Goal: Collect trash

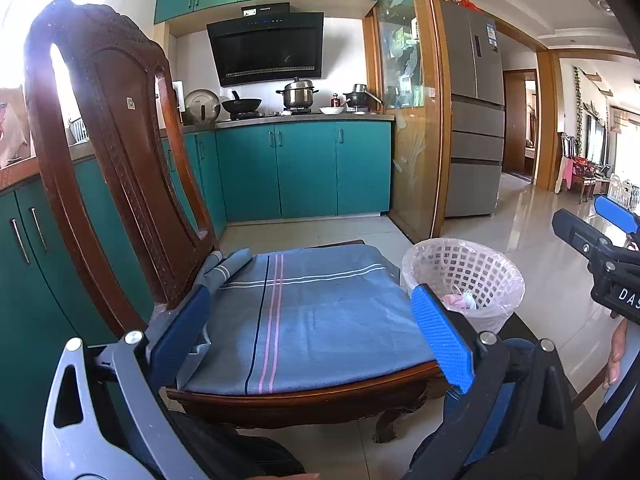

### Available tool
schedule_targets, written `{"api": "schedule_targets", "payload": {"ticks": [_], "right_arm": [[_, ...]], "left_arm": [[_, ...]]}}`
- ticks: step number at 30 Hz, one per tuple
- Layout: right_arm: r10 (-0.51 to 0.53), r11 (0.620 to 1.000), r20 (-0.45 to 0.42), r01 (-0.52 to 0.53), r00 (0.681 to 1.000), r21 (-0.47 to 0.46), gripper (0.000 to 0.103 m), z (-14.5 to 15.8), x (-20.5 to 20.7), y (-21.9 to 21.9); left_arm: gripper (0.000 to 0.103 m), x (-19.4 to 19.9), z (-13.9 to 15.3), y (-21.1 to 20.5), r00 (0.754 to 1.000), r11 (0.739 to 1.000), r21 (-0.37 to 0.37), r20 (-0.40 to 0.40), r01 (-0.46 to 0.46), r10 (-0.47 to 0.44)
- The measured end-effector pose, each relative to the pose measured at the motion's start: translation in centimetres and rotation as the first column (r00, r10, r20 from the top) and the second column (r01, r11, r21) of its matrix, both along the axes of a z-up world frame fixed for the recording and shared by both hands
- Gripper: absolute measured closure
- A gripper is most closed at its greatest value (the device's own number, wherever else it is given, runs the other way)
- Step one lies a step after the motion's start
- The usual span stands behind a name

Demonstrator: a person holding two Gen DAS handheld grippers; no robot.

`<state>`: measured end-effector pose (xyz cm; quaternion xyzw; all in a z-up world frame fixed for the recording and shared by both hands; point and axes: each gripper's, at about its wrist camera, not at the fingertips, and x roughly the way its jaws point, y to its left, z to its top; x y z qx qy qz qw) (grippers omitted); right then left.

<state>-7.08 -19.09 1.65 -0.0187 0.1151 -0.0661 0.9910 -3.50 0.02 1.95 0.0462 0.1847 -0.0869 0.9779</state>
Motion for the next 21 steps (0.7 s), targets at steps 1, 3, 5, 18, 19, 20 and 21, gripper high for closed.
{"api": "schedule_targets", "payload": {"ticks": [1, 3, 5, 18, 19, 20, 21], "right_arm": [[-0.001, 1.000, 0.000, 0.001, 1.000, 0.000, 0.003, 0.03, -0.03, 0.05], [-0.003, 1.000, 0.002, 0.003, 1.000, 0.001, 0.003, 0.01, -0.17, -0.02], [-0.004, 1.000, 0.001, 0.004, 1.000, 0.003, 0.003, 0.03, -0.25, -0.07], [-0.016, 1.000, -0.007, 0.016, 1.000, 0.002, 0.003, -0.15, -0.46, -0.07], [-0.016, 1.000, -0.008, 0.016, 1.000, 0.002, 0.003, -0.16, -0.46, -0.05], [-0.017, 1.000, -0.007, 0.017, 1.000, 0.002, 0.003, -0.17, -0.46, -0.02], [-0.017, 1.000, -0.007, 0.017, 1.000, 0.002, 0.003, -0.19, -0.46, 0.00]], "left_arm": [[0.003, -0.05, 0.04, -0.05, 1.000, 1.000, 0.000, 0.001, 0.001, -0.001], [0.003, -0.16, 0.02, -0.16, 1.000, 1.000, -0.001, 0.000, 0.001, -0.001], [0.003, -0.22, -0.04, -0.24, 1.000, 1.000, 0.000, -0.005, 0.003, -0.003], [0.003, 0.14, -0.03, -0.12, 1.000, 1.000, -0.010, -0.020, 0.004, -0.004], [0.003, 0.15, -0.03, -0.16, 1.000, 1.000, -0.011, -0.021, 0.004, -0.004], [0.003, 0.17, -0.06, -0.18, 1.000, 1.000, -0.011, -0.022, 0.005, -0.005], [0.003, 0.21, -0.09, -0.17, 1.000, 1.000, -0.010, -0.024, 0.006, -0.006]]}}
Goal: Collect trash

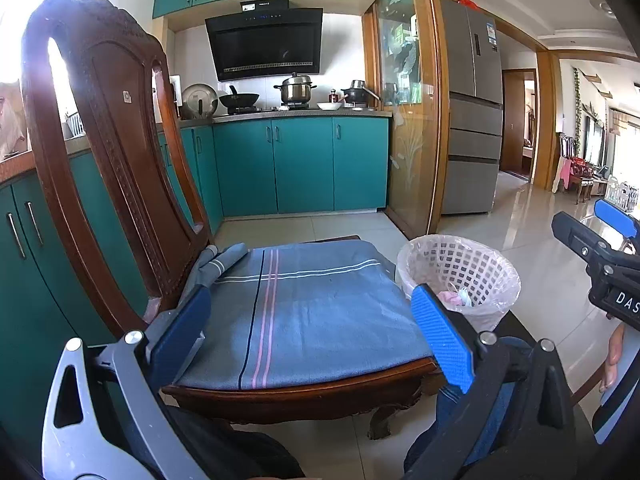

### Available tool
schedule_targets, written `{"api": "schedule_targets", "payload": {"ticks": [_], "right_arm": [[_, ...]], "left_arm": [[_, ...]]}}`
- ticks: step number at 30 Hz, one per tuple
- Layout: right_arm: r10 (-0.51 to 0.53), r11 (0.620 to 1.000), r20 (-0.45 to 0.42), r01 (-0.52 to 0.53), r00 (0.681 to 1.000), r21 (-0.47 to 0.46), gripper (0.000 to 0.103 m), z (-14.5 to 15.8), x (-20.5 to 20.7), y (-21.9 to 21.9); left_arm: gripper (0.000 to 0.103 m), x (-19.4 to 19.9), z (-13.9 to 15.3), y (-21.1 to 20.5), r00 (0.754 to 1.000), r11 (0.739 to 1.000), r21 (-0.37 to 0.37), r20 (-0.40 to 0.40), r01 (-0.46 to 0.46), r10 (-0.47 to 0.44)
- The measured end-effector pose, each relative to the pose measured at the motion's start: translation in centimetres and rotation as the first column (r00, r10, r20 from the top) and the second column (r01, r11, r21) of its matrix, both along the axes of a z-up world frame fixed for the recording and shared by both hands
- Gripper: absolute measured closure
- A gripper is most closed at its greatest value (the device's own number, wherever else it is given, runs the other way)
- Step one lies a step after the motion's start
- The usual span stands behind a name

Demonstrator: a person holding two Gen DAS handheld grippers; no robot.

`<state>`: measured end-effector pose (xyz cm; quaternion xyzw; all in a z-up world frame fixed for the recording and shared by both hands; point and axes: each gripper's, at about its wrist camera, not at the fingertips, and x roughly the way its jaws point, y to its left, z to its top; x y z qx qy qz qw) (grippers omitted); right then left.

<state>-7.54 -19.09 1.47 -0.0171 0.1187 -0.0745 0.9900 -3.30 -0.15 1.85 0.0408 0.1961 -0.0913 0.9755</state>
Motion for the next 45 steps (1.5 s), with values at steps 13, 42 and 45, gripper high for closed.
{"api": "schedule_targets", "payload": {"ticks": [13, 42, 45], "right_arm": [[-0.003, 1.000, -0.015, 0.003, 1.000, -0.010, 0.003, -0.3, 0.1, -0.1], [0.014, 1.000, -0.086, -0.015, 0.996, -0.007, 0.003, -1.8, 2.3, -0.4], [0.044, 0.999, -0.111, -0.042, 0.993, 0.015, 0.003, -2.0, 2.8, 0.0]], "left_arm": [[0.003, 0.3, -0.2, -0.3, 1.000, 1.000, 0.003, -0.012, 0.005, -0.005], [0.003, 2.9, -2.3, -0.8, 0.995, 1.000, 0.010, -0.102, -0.015, 0.016], [0.003, 5.0, -4.2, -0.7, 0.988, 0.998, 0.043, -0.150, -0.038, 0.044]]}}
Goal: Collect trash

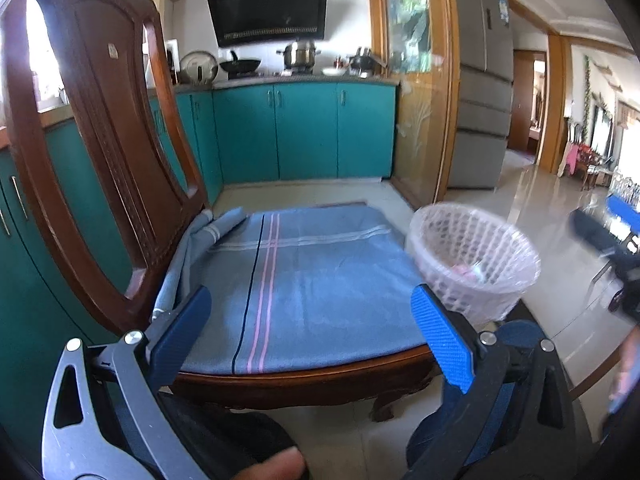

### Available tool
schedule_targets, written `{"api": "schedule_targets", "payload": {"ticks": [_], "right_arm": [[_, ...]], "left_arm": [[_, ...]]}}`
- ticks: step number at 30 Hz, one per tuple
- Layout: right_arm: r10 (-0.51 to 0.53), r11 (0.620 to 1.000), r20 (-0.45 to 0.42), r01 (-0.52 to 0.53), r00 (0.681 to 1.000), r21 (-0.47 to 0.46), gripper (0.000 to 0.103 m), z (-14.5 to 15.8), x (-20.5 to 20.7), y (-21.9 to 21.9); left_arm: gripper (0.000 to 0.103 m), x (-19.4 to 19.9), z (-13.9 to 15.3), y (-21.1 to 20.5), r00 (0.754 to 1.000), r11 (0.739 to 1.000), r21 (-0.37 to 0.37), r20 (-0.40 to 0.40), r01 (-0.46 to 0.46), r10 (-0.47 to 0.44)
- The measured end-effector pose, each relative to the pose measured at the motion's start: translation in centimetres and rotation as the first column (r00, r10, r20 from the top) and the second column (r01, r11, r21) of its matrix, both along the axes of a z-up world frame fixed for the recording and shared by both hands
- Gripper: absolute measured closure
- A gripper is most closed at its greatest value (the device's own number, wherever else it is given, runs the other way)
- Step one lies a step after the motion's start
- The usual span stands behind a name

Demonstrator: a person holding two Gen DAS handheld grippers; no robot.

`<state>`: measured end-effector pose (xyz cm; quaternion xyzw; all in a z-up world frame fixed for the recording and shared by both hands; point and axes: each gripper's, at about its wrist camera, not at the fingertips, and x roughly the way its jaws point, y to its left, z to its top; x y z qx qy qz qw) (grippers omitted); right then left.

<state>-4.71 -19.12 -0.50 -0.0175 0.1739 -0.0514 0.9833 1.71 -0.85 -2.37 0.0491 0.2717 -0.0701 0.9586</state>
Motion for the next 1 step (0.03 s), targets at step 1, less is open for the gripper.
{"api": "schedule_targets", "payload": {"ticks": [1], "right_arm": [[0.028, 1.000, -0.004, -0.028, 1.000, 0.014, 0.003, 0.21, 0.04, 0.31]], "left_arm": [[0.003, 0.97, -0.95, -0.03, 0.999, 1.000, 0.024, -0.028, -0.017, 0.018]]}}
